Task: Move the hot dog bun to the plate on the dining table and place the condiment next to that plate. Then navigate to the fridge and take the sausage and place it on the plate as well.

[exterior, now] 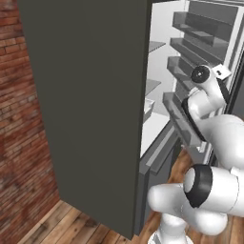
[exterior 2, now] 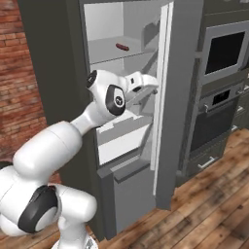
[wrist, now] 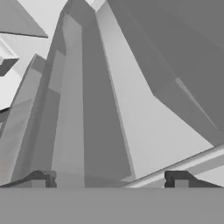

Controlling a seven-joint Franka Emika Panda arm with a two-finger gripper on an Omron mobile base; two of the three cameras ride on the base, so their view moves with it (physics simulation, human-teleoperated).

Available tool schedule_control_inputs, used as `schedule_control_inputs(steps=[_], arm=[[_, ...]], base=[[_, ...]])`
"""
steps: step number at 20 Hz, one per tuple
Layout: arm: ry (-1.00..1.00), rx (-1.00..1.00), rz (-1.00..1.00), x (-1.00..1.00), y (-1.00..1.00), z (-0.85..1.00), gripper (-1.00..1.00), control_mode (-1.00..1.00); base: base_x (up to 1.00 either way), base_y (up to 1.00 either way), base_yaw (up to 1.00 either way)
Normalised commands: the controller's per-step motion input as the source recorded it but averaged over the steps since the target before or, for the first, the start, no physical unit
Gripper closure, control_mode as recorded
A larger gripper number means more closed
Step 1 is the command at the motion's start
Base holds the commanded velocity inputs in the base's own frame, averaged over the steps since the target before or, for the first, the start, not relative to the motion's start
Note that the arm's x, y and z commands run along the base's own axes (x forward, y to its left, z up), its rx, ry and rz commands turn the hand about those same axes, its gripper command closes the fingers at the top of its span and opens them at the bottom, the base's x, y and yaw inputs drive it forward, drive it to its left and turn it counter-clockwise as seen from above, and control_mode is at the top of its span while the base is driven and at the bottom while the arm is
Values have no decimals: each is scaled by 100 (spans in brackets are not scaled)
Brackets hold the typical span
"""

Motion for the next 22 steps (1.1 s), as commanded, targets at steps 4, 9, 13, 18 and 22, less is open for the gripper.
schedule_control_inputs(steps=[4,9,13,18,22], arm=[[-2,18,0,20,-100,-5,-100,-100],[-4,7,0,-1,-58,2,-100,-100],[-19,0,-4,-58,-9,22,-100,-100],[-11,0,-5,-94,66,18,-100,-100],[0,0,-1,-71,96,5,-100,-100]], base=[[0,0,0],[0,0,0],[0,0,0],[0,0,0],[0,0,0]])
